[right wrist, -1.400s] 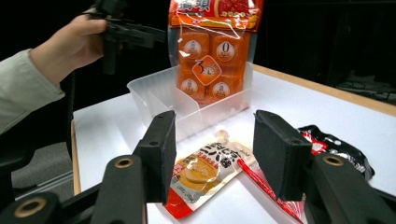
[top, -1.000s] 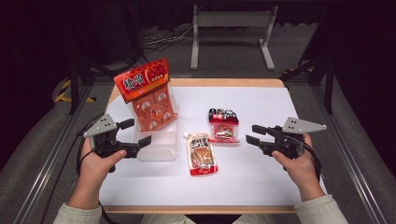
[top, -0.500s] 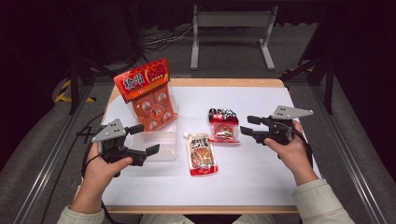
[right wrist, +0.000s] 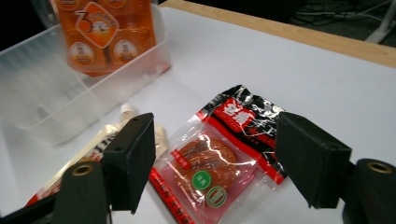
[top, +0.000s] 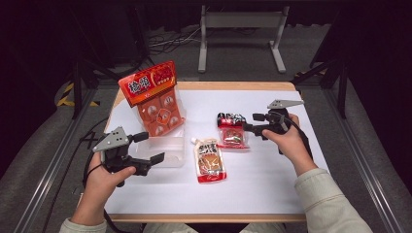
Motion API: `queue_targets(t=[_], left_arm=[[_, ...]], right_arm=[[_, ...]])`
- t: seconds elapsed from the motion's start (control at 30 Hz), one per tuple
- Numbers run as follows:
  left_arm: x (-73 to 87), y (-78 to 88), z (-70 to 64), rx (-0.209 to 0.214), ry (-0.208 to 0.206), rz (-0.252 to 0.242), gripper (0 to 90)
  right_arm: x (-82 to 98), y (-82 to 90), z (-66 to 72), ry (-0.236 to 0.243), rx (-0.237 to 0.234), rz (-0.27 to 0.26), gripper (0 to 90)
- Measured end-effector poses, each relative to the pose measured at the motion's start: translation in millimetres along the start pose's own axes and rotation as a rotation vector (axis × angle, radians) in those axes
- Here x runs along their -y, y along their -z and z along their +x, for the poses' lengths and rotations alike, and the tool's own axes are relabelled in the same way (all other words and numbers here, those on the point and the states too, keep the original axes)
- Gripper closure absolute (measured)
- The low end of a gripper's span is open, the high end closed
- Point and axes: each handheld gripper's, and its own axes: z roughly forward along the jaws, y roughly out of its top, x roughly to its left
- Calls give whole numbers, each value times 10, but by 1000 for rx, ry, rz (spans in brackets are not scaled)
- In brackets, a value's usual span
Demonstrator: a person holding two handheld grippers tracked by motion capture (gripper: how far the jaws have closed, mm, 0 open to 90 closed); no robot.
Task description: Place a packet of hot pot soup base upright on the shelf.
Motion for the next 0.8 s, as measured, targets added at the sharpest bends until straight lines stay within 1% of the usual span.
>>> queue_targets(t=[0.07, 0.13, 0.17, 0.2, 0.27, 0.3, 0.37, 0.4, 0.43, 0.47, 0.5, 0.53, 0.63, 0.7, 0.73, 0.77, 0.8], left_arm=[[30, 10, 6, -17, 6, 11, 82], [68, 25, 30, -28, 13, 4, 82], [82, 33, 27, -28, 24, 0, 82], [88, 47, 31, -34, 18, 0, 82], [98, 60, 24, -37, 19, -6, 82], [105, 75, 14, -37, 25, -4, 82], [126, 109, -7, -46, 23, -5, 85], [135, 125, -11, -44, 24, -6, 86], [150, 143, -19, -46, 33, -10, 86], [159, 160, -21, -49, 33, -8, 87], [159, 160, -21, -49, 33, -8, 87], [179, 184, -26, -59, 36, -9, 88], [202, 209, -29, -65, 39, -10, 89], [209, 219, -31, -68, 43, -7, 90], [211, 230, -28, -72, 36, -1, 90], [218, 233, -35, -70, 42, 0, 90], [223, 235, -36, -70, 36, 1, 90]], right_arm=[[1, -82, -62, -24, 8, 13, 295], [4, -162, -119, -36, 23, 25, 295], [9, -198, -148, -36, 31, 31, 298], [13, -236, -174, -39, 40, 35, 303], [30, -316, -231, -41, 66, 52, 305], [30, -316, -231, -41, 66, 52, 305], [57, -408, -289, -43, 92, 61, 306], [68, -444, -312, -45, 99, 63, 306], [77, -481, -331, -51, 103, 65, 306], [84, -523, -355, -51, 116, 78, 305], [84, -523, -355, -51, 116, 78, 305], [92, -594, -399, -61, 131, 80, 305], [103, -680, -442, -68, 143, 90, 305], [105, -702, -448, -69, 146, 95, 305], [108, -734, -456, -70, 148, 104, 304], [109, -762, -461, -71, 147, 111, 301], [115, -795, -464, -69, 149, 122, 301]])
